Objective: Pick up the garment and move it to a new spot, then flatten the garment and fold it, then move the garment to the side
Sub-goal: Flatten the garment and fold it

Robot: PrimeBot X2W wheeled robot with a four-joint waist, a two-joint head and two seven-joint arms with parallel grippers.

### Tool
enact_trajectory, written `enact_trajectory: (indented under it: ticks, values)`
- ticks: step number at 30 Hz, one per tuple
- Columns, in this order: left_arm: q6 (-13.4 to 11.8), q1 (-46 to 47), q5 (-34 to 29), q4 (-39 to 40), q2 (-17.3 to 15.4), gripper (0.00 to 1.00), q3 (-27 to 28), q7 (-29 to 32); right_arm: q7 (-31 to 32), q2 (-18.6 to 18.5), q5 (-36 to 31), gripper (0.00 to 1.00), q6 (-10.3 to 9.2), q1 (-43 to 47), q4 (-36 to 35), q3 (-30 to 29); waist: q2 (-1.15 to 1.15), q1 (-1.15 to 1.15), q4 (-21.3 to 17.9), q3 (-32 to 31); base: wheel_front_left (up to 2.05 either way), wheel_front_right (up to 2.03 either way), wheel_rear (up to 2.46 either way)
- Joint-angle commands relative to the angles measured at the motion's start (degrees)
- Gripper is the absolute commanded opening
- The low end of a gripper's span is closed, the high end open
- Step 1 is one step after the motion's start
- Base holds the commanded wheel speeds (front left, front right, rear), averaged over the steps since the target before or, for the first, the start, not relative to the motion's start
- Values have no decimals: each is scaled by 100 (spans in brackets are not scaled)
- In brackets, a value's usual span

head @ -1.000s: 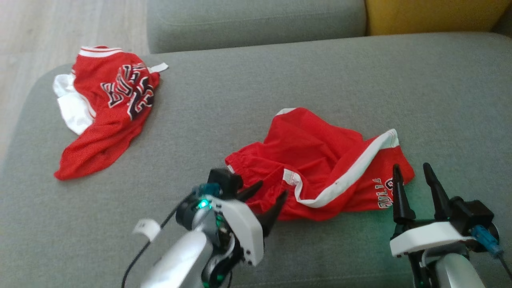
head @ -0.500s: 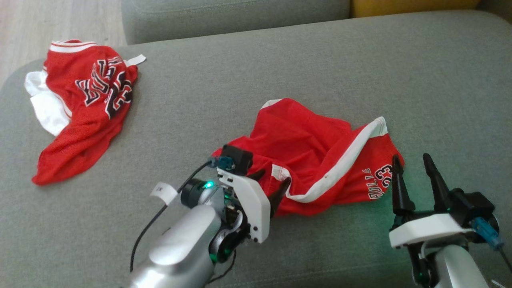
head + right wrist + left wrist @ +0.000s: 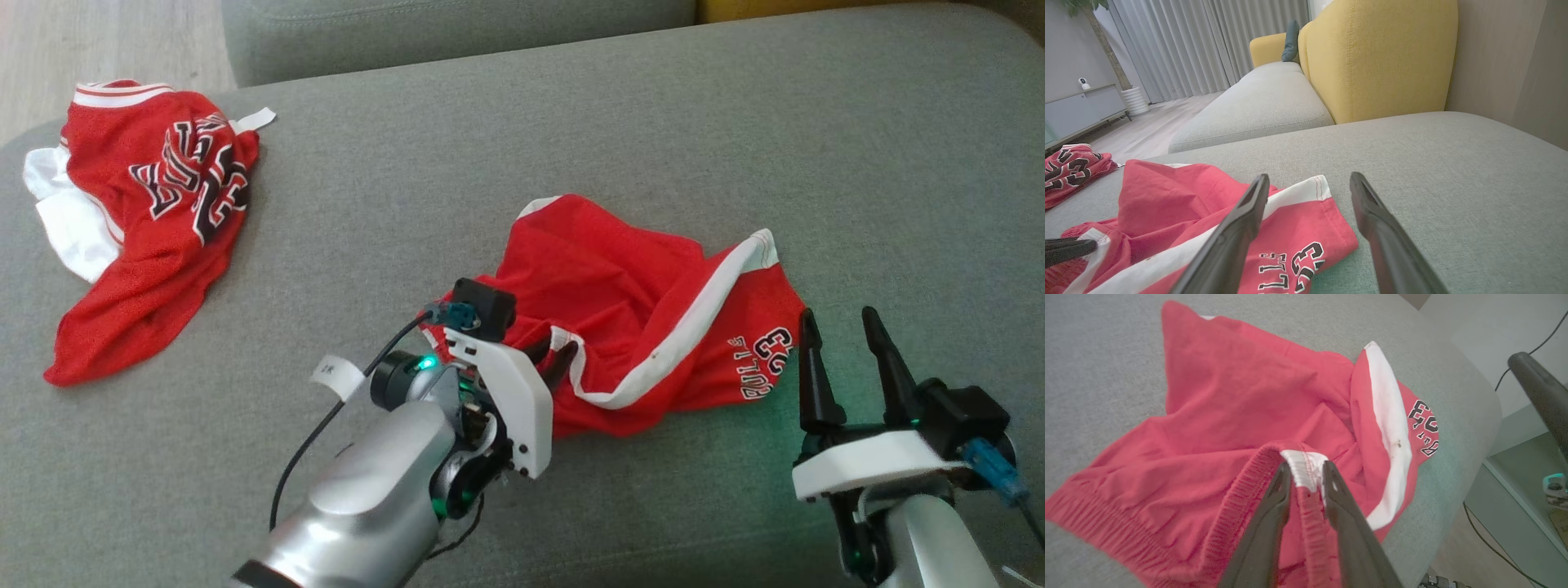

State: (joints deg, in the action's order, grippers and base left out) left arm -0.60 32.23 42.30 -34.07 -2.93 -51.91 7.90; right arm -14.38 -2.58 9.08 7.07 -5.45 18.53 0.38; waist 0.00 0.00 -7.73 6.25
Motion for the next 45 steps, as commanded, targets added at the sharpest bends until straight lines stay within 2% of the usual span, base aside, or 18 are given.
enact_trajectory:
  ticks: [1, 2, 3, 10, 13, 18, 27, 31, 34, 45]
  values:
    - [-37, 360, 93, 119, 5, 22, 90, -154, -62, -30, 35, 100, 42, -255, -185, 147, 0, 0, -12, 7, 0, 0, 0]
    - [-43, 368, 138, 120, 5, 7, 81, -233, -62, -30, 38, 100, 42, -256, -186, 141, 0, 0, -12, 9, 0, 0, 0]
    - [-46, 377, 180, 123, 5, 0, 68, -308, -62, -30, 39, 100, 42, -255, -187, 130, 0, 0, -6, 10, 0, 0, 0]
    - [-27, 291, 260, 220, -20, 0, 19, -811, -62, -30, 18, 100, 42, -229, -207, -60, 0, 0, 159, 5, 0, 0, 0]
    - [-66, 72, 255, 376, -215, 0, 70, -1020, -62, -30, -27, 100, 42, -229, -191, -196, 0, 0, 292, -19, 0, 0, 0]
    - [-290, -429, 305, 821, -658, 0, 201, -1200, -12, -30, -245, 100, 42, -291, -71, -531, 0, 0, 549, -38, 0, 0, 0]
    - [-613, -1044, 476, 1525, -1000, 0, 318, -1214, 1151, -30, -1042, 100, 42, -1052, 291, -990, 0, 0, 789, -6, 0, 0, 0]
    - [-696, -1174, 499, 1616, -1044, 0, 323, -1231, 1689, -136, -1176, 100, 42, -1349, 702, -958, 0, 0, 871, 48, 0, 0, 0]
    - [-719, -1222, 529, 1644, -1021, 0, 323, -1248, 1873, -227, -1137, 100, 42, -1516, 986, -894, 0, 0, 919, 100, 0, 0, 0]
    - [-787, -1272, 591, 1595, -1038, 0, 386, -1329, 2040, -547, -488, 100, 42, -2024, 1654, -45, 0, 0, 975, 278, 0, 0, 0]
